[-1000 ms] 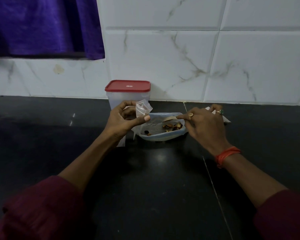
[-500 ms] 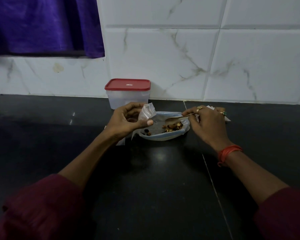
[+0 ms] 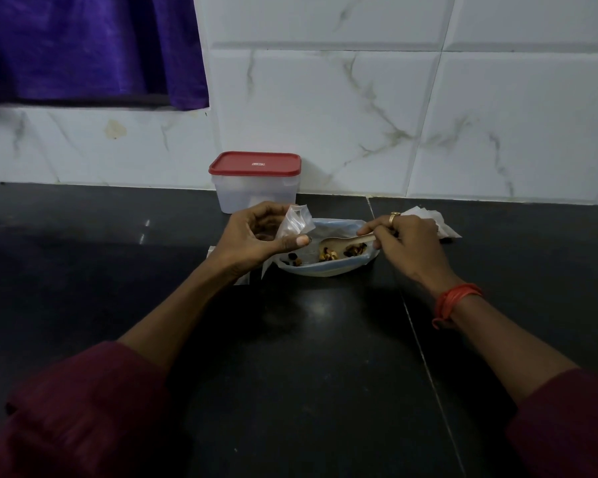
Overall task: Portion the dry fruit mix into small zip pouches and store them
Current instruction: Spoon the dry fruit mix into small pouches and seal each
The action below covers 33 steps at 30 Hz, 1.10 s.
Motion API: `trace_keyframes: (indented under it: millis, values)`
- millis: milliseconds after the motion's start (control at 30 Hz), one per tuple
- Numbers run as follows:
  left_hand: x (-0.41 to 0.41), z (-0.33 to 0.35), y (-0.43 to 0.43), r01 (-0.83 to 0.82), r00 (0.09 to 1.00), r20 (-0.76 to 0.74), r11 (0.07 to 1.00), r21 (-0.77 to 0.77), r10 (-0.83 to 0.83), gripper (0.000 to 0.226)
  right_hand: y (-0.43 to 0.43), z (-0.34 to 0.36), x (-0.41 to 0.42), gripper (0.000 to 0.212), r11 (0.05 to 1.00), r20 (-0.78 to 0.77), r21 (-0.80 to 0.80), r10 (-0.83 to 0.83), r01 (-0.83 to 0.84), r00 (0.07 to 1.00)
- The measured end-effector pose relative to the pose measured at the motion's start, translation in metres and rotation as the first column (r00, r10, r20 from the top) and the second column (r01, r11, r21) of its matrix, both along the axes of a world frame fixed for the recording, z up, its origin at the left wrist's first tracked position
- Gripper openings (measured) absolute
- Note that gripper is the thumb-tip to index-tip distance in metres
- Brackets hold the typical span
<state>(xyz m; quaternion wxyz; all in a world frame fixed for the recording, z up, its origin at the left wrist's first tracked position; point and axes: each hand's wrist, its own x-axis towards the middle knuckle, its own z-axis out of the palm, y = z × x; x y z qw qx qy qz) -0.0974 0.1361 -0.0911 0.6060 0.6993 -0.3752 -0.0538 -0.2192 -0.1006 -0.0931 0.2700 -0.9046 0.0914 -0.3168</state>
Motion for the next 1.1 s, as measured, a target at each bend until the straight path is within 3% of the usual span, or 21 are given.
trace_keyframes:
  millis: [167,333,800,1100]
  values:
    - [-0.001,0.001,0.000,-0.008,1.000,0.007,1.000,-0.020,0.009,0.053,-0.007,0.001,-0.002,0.033,0.997,0.060,0.010,-0.081,0.081,0.995]
    - [-0.001,0.000,0.000,-0.014,0.998,0.058,1.000,-0.003,0.014,0.055,0.000,0.004,-0.002,0.033,0.991,-0.009,0.131,-0.003,0.004,1.000]
    - [0.000,0.000,0.002,-0.053,0.989,0.142,0.998,0.025,0.049,0.063,0.008,0.002,0.000,0.026,0.980,-0.136,0.193,-0.031,0.057,0.990]
    - [0.001,-0.002,0.001,-0.062,0.978,0.202,0.994,0.090,0.042,0.066,0.013,0.002,0.001,0.027,0.936,-0.076,0.326,-0.118,0.136,0.990]
